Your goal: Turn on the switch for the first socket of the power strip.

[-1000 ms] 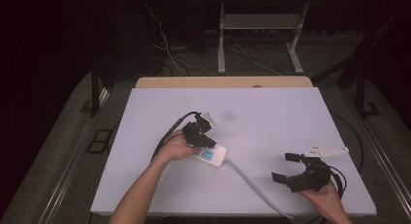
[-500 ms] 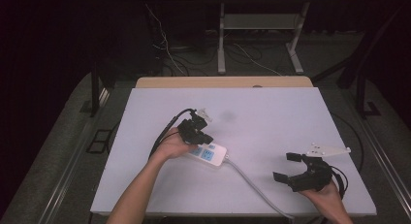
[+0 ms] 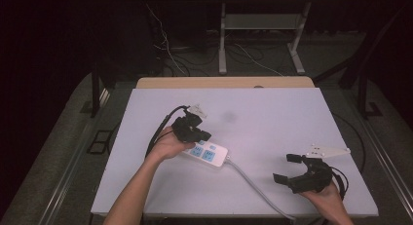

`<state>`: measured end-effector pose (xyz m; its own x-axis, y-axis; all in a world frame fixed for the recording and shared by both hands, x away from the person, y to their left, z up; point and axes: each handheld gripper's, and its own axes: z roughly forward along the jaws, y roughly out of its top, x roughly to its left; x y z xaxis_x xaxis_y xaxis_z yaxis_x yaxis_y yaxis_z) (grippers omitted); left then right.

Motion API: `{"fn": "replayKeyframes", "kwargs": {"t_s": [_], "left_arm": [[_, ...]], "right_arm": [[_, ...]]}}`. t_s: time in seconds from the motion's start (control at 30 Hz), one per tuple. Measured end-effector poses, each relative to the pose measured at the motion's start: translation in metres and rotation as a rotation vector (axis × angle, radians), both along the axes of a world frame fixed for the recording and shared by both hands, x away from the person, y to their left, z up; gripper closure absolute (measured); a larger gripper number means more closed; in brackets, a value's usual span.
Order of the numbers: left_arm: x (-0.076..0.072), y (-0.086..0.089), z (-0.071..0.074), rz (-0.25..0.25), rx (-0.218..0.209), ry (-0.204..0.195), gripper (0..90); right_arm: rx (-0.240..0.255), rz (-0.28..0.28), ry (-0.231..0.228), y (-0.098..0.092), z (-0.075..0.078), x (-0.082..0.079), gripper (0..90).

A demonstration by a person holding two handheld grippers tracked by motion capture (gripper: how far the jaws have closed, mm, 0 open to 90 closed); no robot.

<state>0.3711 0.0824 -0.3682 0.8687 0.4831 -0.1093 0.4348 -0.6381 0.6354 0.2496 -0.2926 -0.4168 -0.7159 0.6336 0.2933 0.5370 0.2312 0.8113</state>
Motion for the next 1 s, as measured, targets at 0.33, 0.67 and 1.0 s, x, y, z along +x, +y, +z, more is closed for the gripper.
{"fn": "replayKeyframes", "kwargs": {"t_s": [0.33, 0.67, 1.0], "left_arm": [[-0.009, 0.016, 0.013, 0.028, -0.028, -0.019, 86.0], [-0.026, 0.043, 0.020, 0.081, -0.088, -0.036, 83.7], [-0.046, 0.065, 0.028, 0.121, -0.163, -0.065, 79.2]], "right_arm": [[0.006, 0.002, -0.002, 0.000, 0.001, 0.000, 0.3], [0.006, 0.001, -0.002, 0.000, 0.000, 0.000, 0.3], [0.008, -0.004, -0.002, 0.000, 0.000, 0.000, 0.3]]}}
